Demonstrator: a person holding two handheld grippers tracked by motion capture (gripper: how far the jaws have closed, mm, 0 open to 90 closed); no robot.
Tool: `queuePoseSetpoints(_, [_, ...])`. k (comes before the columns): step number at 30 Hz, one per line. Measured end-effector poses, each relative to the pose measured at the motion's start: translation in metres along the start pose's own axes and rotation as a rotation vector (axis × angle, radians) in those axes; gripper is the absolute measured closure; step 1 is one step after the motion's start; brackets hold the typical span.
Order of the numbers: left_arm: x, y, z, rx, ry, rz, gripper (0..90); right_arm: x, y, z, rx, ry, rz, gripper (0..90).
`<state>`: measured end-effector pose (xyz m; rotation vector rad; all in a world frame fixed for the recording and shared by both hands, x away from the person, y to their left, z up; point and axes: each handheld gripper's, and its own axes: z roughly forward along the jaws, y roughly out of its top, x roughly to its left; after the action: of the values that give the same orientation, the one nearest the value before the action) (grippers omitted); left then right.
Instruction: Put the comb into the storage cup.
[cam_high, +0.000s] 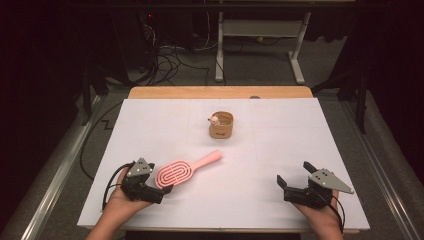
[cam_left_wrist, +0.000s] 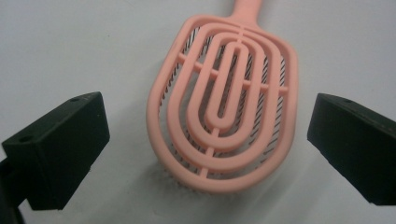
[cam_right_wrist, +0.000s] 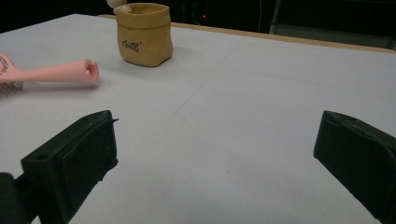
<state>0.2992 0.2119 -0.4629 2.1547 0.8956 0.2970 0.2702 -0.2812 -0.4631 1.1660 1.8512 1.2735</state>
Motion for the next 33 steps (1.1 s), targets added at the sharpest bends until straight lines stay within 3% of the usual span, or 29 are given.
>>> queuePoseSetpoints(10, [0.0,0.017,-0.002,0.052,-0.013,0.041,0.0,0.0,0.001,0.0,-0.004,0.003,0.004,0.3])
queuePoseSetpoints(33, [-0.001,0.042,0.017,0.246,-0.031,0.137,0.0,0.0,0.0,0.0,-0.001,0.011,-0.001,0.3])
